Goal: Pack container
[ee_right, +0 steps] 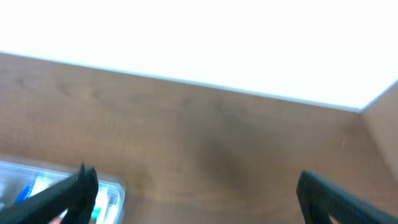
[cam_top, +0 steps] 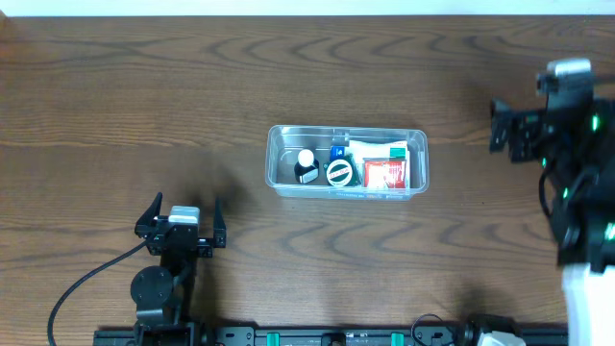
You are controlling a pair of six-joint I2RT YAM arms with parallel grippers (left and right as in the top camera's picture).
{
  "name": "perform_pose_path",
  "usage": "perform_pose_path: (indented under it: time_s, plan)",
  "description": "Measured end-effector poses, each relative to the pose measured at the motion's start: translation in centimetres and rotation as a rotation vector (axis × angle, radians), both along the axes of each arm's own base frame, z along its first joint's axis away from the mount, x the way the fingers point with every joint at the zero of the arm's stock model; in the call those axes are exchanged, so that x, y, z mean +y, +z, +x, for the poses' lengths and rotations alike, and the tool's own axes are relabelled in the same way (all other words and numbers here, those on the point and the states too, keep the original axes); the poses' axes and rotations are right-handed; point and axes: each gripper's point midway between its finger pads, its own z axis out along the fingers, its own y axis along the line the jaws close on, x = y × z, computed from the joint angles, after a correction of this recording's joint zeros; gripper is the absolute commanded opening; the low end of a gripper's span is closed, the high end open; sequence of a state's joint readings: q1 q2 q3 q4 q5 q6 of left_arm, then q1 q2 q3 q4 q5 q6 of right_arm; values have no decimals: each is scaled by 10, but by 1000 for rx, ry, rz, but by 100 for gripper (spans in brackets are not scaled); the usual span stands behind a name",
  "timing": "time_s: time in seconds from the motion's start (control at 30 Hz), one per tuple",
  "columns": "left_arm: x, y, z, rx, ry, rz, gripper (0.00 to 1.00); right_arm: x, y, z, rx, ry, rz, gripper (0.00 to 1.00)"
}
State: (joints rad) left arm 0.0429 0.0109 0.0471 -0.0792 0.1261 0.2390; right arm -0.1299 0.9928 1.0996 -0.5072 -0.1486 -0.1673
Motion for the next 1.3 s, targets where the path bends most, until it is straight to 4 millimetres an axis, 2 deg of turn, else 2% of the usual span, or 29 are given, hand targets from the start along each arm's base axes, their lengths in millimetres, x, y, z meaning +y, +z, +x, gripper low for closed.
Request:
perform_pose_path:
  time_s: [0.1,0.17,0.33,0.47,0.57,1.07,1.3]
  plan:
    - [0,0,0,0,2,0,98,12,0,-15,-142,66,-26,99]
    - [0,0,0,0,3,0,98,22,-10,-27,-207,119,-44,99]
    - [0,0,0,0,3,0,98,39,-57,-48,-305,211,-64,99]
    - [0,0,0,0,3,0,98,45,-92,-60,-344,234,-68,99]
    - [0,0,0,0,3,0,98,46,-108,-69,-376,235,-71,99]
    - [0,0,0,0,3,0,98,39,-158,-84,-351,159,1,99]
    - [0,0,0,0,3,0,98,35,-172,-88,-301,133,11,99]
